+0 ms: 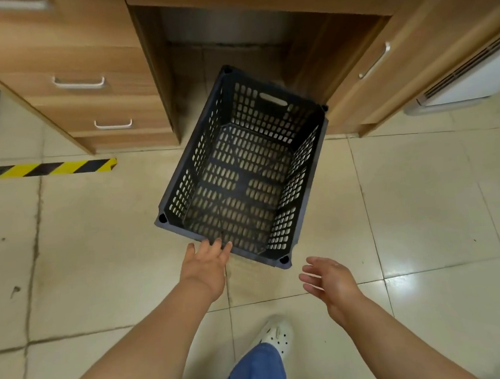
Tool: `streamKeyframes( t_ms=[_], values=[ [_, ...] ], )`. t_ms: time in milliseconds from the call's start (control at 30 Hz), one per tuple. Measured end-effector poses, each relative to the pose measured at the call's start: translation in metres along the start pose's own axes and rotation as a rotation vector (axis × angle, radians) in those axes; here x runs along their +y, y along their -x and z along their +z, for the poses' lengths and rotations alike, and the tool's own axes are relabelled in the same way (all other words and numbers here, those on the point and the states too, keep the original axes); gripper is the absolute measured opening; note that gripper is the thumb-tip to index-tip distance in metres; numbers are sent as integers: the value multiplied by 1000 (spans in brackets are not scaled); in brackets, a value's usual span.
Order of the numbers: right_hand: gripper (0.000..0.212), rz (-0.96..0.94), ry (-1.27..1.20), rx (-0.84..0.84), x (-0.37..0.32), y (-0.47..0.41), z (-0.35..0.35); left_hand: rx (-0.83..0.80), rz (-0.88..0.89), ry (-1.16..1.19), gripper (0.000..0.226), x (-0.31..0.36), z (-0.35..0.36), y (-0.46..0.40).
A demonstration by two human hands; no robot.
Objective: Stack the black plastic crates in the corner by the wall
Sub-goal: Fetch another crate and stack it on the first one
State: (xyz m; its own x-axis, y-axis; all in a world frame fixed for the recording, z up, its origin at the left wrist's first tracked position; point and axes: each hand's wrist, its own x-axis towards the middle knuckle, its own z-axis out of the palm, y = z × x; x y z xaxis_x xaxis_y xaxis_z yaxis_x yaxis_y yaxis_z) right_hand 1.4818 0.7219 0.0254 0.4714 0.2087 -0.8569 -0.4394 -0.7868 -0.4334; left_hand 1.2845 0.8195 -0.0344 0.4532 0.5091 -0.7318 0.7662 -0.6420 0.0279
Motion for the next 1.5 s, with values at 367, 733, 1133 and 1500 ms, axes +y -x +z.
streamKeyframes(
  t_ms=[367, 733, 1133, 1500],
  values=[
    [20, -12, 125, -114, 22, 32, 62, -50, -143, 22, 70, -78, 80, 96],
    [20, -4, 57, -148, 1, 22, 118, -108, -303, 1, 70, -180, 134, 158],
    [31, -187, 138, -119, -47, 19, 173, 248, -632, 1320, 60, -226, 148, 152],
    [61, -126, 127, -138, -53, 0, 192, 740, -844, 2621, 58, -240, 155, 147]
  ],
)
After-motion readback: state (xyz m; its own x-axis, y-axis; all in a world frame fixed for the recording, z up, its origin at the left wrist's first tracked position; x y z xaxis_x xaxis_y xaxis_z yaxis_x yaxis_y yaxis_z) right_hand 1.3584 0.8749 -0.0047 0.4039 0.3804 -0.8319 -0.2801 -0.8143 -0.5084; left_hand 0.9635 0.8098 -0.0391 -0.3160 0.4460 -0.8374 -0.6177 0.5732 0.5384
